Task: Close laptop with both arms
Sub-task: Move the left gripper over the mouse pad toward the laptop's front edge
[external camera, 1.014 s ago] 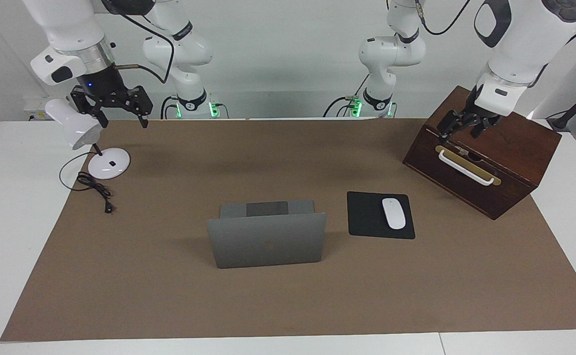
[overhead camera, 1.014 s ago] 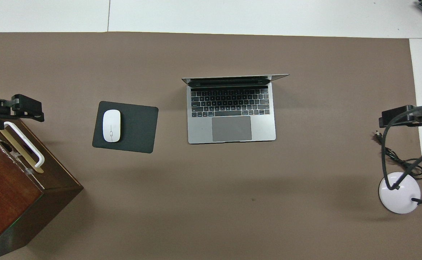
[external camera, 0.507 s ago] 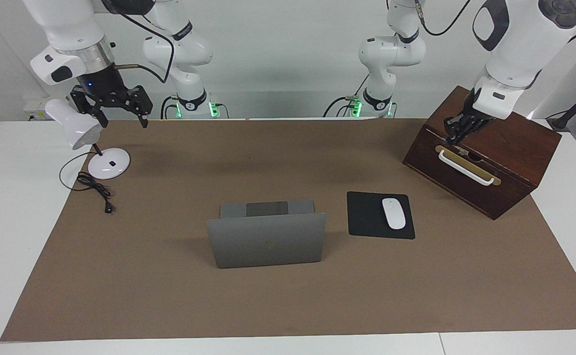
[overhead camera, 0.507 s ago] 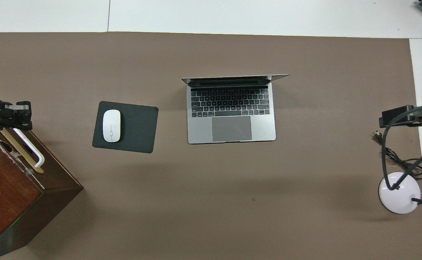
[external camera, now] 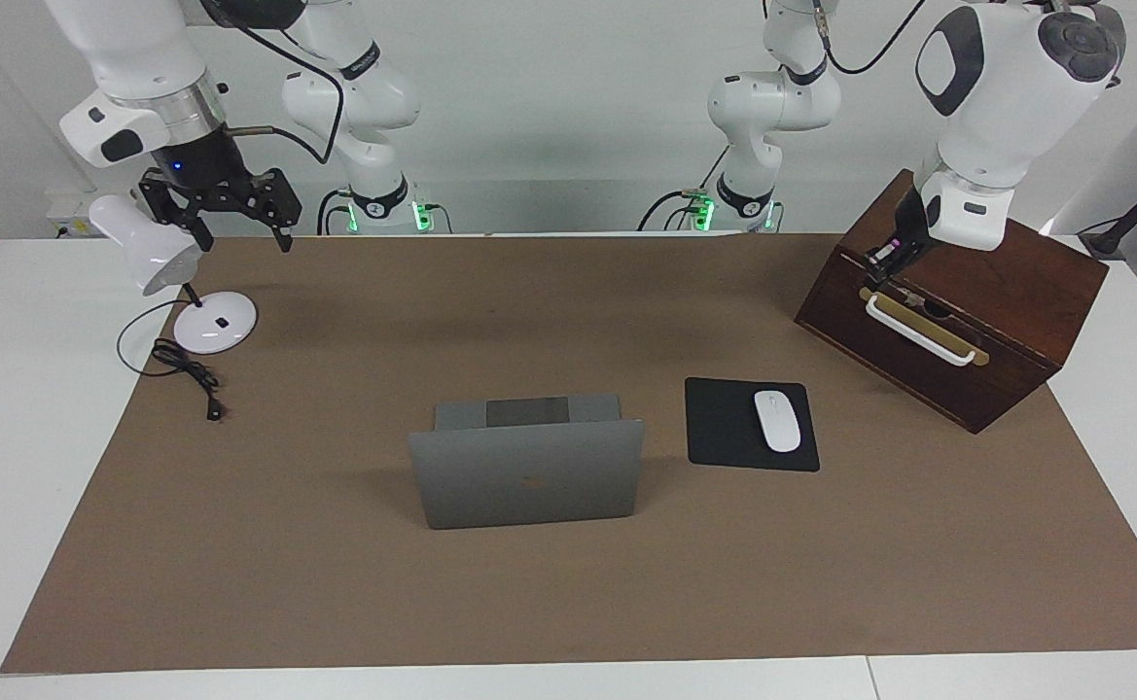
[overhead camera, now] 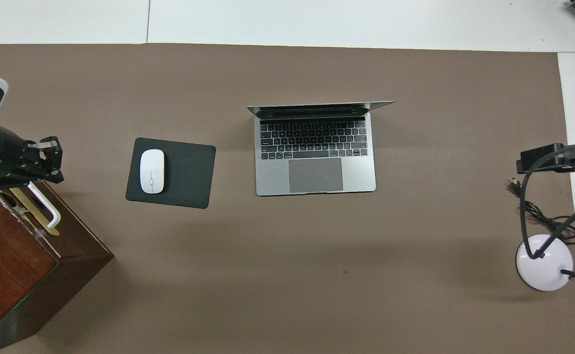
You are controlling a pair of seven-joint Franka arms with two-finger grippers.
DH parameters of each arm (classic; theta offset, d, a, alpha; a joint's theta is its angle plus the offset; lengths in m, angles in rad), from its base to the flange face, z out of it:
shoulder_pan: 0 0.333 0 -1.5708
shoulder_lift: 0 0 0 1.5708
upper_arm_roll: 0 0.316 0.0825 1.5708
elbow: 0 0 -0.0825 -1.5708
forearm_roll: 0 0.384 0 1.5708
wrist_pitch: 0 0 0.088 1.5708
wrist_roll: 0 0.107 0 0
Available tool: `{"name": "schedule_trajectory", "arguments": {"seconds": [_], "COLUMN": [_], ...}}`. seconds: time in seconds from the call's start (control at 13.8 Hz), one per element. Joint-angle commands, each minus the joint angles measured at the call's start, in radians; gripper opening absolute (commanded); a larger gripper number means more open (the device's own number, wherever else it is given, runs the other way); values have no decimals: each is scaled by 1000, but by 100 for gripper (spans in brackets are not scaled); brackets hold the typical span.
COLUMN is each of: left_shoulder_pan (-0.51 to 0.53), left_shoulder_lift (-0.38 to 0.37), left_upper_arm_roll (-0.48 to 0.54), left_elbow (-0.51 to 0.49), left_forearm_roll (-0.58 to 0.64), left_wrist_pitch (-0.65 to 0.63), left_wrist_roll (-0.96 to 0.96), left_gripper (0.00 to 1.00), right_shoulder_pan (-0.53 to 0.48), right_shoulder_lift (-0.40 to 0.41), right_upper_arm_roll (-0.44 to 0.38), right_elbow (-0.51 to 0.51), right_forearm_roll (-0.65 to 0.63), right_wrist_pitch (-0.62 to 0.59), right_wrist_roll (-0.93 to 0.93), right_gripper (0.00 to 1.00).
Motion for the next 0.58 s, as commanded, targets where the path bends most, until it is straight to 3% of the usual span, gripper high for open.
{"name": "schedule_trajectory", "arguments": {"seconds": [0.0,0.29,0.51], "left_shoulder_pan": [-11,-7,-11], "left_shoulder_lift": [-56,-69,-121], "left_upper_arm_roll": [8,8,8], "left_elbow": [-81,-118,-243], "left_forearm_roll": [-57,-137,-195], "left_wrist_pitch": [54,106,242], "left_wrist_roll": [-137,-333,-517], "left_gripper": [0,0,0], "right_shoulder_pan": [-16,-16,-17], "right_shoulder_lift": [-20,-20,-20], "right_upper_arm_roll": [4,5,4], "right_elbow": [-22,-20,-20], "right_forearm_roll": [30,30,30], "right_wrist_pitch": [13,12,9], "right_wrist_roll": [-11,-11,-13], "right_gripper": [100,100,100]}}
